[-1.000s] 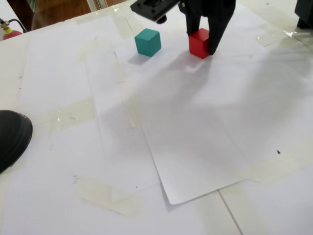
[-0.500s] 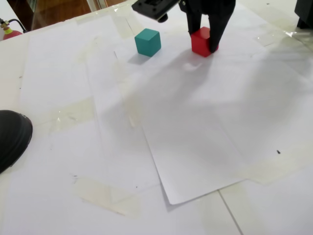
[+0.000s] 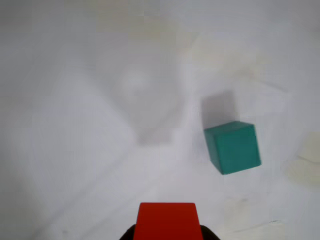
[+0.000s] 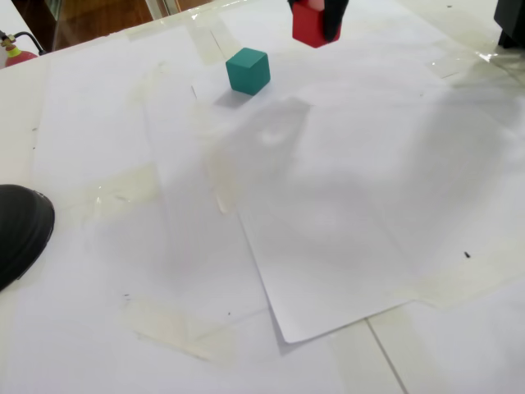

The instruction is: Put the red cube on the top of the blue cube.

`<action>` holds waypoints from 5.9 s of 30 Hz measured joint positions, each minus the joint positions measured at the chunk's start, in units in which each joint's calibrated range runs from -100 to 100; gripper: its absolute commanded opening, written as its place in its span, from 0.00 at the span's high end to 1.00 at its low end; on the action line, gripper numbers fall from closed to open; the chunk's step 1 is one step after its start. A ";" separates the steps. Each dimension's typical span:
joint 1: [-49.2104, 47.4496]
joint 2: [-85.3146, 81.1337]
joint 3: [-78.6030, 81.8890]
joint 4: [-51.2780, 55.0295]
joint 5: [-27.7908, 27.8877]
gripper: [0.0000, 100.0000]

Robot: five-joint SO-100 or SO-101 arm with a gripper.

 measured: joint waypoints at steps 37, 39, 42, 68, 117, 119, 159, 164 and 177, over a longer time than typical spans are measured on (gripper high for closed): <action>4.31 21.00 -30.28 5.37 9.18 0.86; 4.31 21.69 -30.82 4.96 9.87 0.86; 4.31 22.73 -31.18 4.15 10.70 0.86; 3.73 30.20 -33.98 0.98 11.72 0.86; 2.56 31.76 -33.98 -0.33 11.04 0.75; 2.70 31.76 -33.98 -0.33 11.04 0.74; 0.37 26.90 -43.29 17.24 1.86 0.61; 0.00 18.48 -43.11 19.52 0.00 0.66; -1.46 -28.81 -4.25 14.97 -5.71 0.95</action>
